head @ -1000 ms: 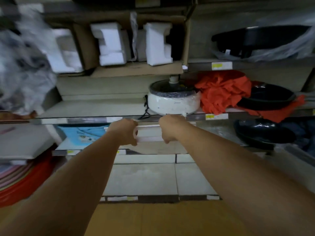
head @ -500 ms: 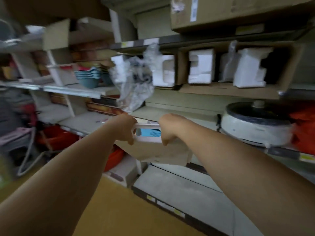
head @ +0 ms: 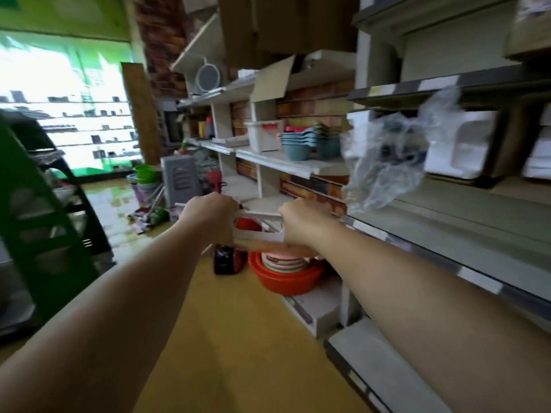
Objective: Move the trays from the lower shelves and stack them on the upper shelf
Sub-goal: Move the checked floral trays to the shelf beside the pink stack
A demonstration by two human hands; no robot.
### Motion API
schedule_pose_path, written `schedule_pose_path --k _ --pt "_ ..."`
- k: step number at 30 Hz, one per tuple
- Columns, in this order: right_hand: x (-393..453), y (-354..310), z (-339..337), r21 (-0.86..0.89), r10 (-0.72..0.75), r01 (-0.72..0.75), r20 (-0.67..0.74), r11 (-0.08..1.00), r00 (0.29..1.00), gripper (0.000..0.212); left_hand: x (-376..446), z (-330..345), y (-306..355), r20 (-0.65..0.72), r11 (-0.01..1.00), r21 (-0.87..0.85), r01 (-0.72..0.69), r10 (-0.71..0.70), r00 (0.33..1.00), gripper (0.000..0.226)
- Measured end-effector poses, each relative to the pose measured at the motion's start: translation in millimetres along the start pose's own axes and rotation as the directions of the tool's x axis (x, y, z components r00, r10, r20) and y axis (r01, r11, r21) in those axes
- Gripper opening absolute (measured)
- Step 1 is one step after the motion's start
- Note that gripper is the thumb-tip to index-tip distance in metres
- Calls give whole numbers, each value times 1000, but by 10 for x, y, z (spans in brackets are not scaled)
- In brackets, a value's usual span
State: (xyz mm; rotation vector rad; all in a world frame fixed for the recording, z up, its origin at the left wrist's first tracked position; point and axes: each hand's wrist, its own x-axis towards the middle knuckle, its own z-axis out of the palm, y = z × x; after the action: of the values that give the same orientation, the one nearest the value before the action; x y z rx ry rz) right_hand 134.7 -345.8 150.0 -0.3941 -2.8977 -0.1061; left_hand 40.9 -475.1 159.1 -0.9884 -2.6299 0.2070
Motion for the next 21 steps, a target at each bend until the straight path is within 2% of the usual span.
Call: schedule_pose_path --k 7,13,21 --pt "827 -487 95 -39 -94 89 -140 995 986 24 404 287 -746 -139 986 -31 165 -167 976 17" --pt "1715 -748 220 -81 -147 131 -247 988 958 24 1007 577 -1349 -256 978 -42 203 -207 944 14" --pt "2950 -916 435 -102 -172 147 -303 984 937 23 1943 965 -2002 -291 972 -59 228 -235 927 13"
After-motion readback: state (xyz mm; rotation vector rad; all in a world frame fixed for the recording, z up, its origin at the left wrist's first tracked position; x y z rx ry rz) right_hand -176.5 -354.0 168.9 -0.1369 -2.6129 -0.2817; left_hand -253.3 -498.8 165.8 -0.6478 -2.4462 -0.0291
